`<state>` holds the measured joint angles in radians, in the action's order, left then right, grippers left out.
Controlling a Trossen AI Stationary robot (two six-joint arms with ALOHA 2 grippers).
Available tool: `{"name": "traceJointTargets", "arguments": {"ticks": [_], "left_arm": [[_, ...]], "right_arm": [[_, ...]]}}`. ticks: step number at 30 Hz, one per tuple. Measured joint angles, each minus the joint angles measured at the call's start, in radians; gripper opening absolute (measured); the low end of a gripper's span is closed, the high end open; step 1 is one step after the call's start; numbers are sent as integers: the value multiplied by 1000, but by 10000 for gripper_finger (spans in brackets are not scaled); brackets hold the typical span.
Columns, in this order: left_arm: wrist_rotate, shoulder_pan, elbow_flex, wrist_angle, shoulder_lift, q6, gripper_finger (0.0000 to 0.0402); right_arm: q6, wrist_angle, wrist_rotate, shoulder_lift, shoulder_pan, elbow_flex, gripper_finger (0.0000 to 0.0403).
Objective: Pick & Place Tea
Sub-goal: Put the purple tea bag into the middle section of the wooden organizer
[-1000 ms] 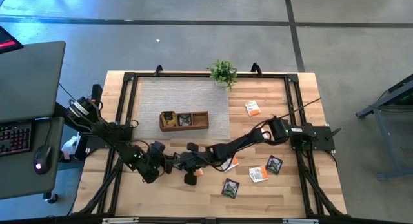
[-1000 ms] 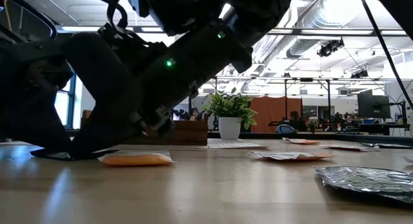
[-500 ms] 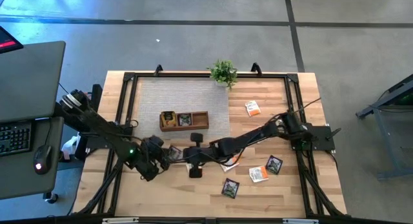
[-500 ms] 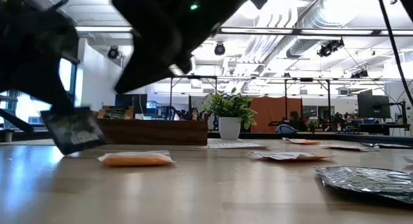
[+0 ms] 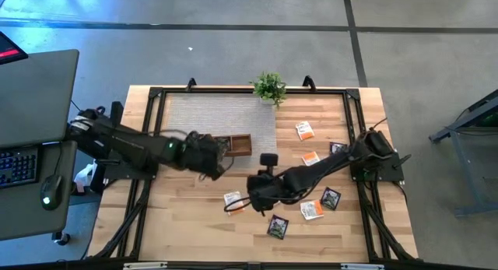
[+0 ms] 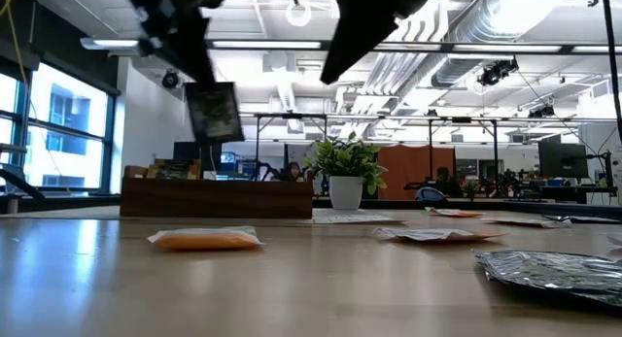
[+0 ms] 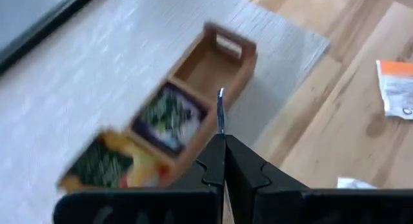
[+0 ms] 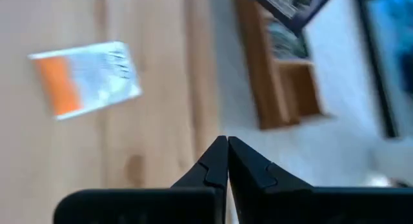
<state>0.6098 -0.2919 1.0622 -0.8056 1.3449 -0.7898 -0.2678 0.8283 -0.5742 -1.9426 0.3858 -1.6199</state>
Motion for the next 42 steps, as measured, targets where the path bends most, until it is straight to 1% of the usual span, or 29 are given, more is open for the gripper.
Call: {"name": "traceJointTargets", "arguments": {"ticks": [2,3,5,7,9,11,14,16,20,22,24,28,30,33,37,42], "left_arm": [[-51,54,8,43,0,134,0],[-78,78,7,61,0,195,0],[-103,116,2,76,6,269,0],[-109,150,1,77,35,312,0],[-114,174,-3,42,64,343,0],[-112,197,-1,49,93,377,0],[-124,228,-2,36,120,401,0],[-129,249,1,57,143,404,0],[-166,280,-1,55,175,488,0],[-173,288,-1,46,184,515,0],[-169,300,-1,62,197,524,0],[-159,308,-2,75,218,523,0],[-133,305,-1,77,225,524,0],[-126,305,-2,75,225,524,6],[-123,305,-1,72,225,547,34],[-103,305,-1,71,225,550,88]], "right_arm": [[-56,2,-44,3,8,25,10],[-70,-13,-46,6,10,53,10],[-75,-62,-25,13,12,130,11],[-74,-161,24,27,15,222,11],[-74,-294,82,48,8,309,11],[-55,-412,128,73,3,379,11],[32,-550,159,118,-6,445,11],[77,-590,159,148,-13,464,11],[91,-572,157,202,-20,473,11],[129,-551,156,230,-20,473,11],[154,-531,138,259,-19,473,11],[156,-508,54,311,-19,473,11],[140,-496,42,332,-19,473,11],[115,-496,40,350,-19,473,11],[118,-492,31,348,-18,473,11],[114,-495,29,348,-19,473,11]]}}
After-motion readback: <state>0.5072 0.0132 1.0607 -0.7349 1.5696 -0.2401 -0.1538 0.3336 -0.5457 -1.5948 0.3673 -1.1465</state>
